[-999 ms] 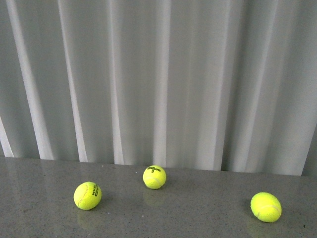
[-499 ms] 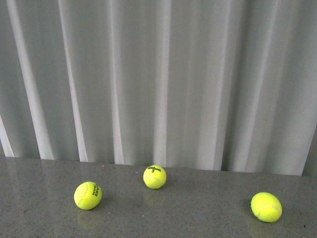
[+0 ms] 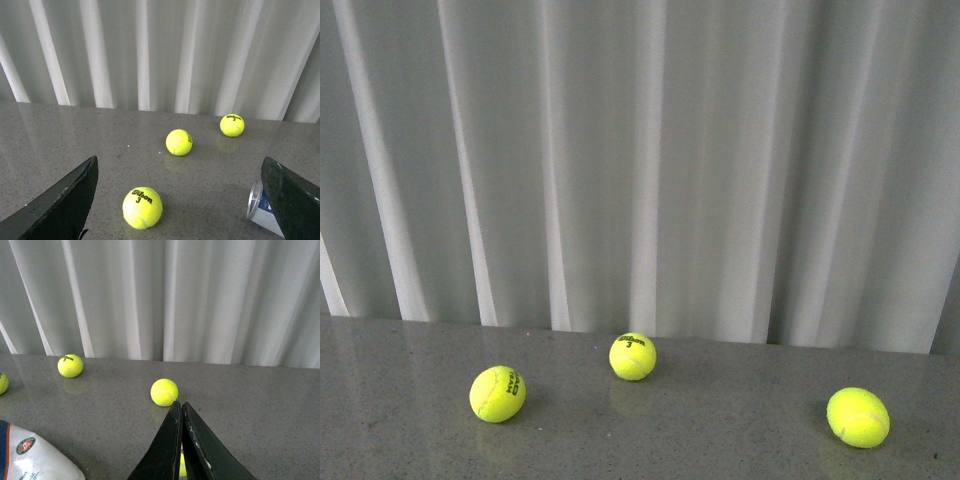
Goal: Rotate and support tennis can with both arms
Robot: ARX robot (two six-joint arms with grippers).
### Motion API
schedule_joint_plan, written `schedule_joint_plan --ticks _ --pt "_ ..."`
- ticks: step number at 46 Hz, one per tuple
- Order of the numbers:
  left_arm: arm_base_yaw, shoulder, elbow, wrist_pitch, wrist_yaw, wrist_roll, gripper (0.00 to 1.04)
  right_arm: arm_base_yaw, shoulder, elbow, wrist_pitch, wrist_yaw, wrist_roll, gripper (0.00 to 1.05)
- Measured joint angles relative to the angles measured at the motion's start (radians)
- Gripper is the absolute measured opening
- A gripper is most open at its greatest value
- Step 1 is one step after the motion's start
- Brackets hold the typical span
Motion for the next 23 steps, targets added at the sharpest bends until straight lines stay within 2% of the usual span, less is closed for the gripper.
schedule_joint_plan --ticks 1,23 --pt "0.000 0.000 0.000 0.000 0.000 0.000 0.98 0.000 0.000 0.000 0.000 0.000 0.000 0.03" --pt "0.000 0.000 0.000 0.000 0.000 0.000 0.98 0.000 0.000 0.000 0.000 0.000 -0.001 0.76"
